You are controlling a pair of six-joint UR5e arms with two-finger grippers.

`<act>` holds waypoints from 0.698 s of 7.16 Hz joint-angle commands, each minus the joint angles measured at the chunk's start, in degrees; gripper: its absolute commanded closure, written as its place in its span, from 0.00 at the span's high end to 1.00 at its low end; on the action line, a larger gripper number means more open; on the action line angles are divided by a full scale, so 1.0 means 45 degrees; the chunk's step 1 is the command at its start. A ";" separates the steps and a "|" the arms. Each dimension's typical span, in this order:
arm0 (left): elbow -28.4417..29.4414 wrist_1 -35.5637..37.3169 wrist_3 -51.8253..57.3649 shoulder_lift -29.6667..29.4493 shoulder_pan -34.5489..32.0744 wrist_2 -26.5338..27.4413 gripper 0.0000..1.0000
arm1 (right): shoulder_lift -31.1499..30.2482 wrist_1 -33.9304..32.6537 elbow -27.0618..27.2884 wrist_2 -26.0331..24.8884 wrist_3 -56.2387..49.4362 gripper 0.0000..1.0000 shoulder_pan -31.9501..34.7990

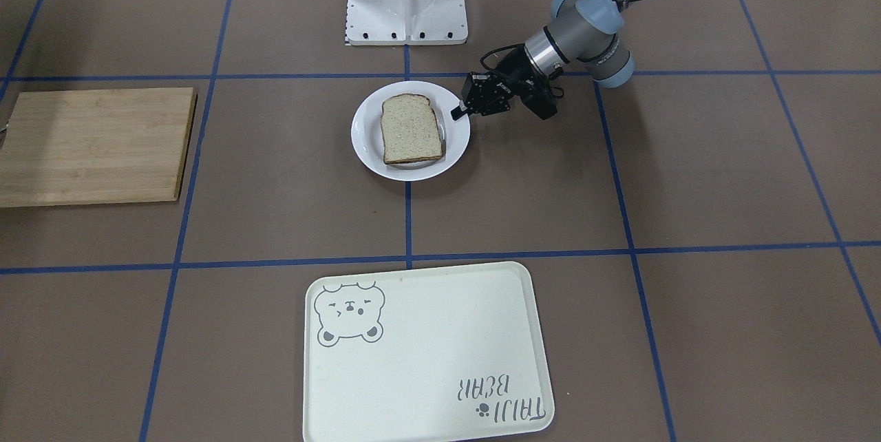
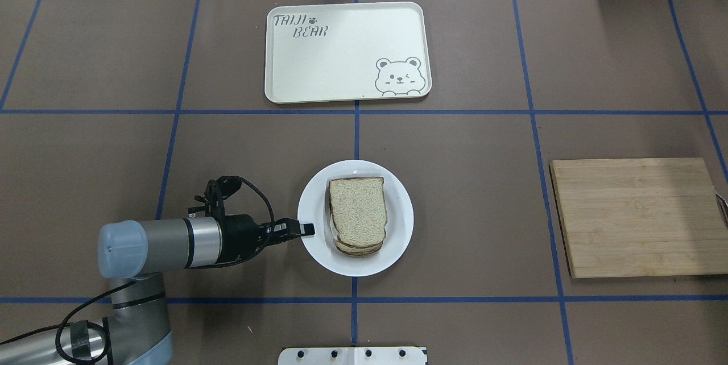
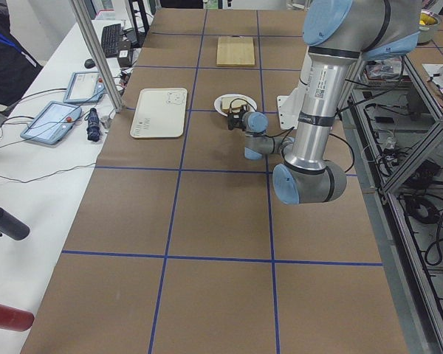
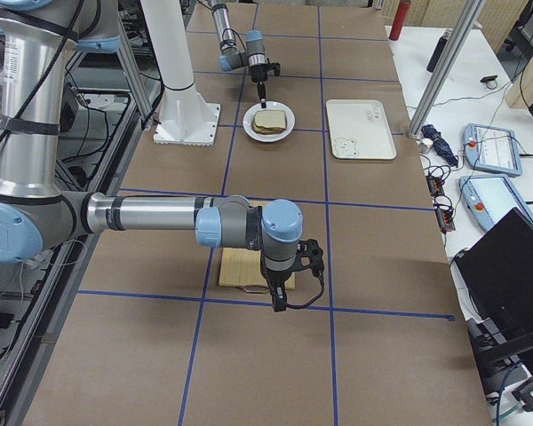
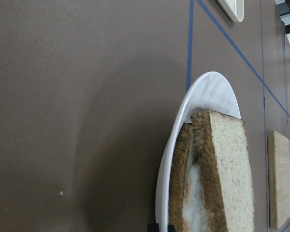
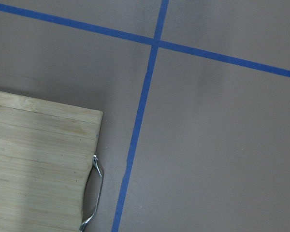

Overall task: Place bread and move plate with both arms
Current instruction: 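Move the left gripper to the plate rim nearest it and grip the rim, then slide the plate with the left gripper onto the bear-print tray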

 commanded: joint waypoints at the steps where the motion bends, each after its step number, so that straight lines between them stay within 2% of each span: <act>1: -0.0117 -0.0497 -0.1427 -0.0335 -0.0005 0.0030 0.00 | 0.0000 0.0000 -0.0110 -0.0046 -0.0004 1.00 0.0000; 2: -0.0156 -0.0479 -0.2016 -0.0744 -0.0024 0.0514 0.00 | 0.0000 0.0000 -0.0111 -0.0047 -0.0004 1.00 0.0000; 5: -0.0078 -0.0186 -0.3147 -0.1332 -0.0237 0.3906 0.00 | -0.0019 0.0000 -0.0131 -0.0066 0.0015 1.00 0.0000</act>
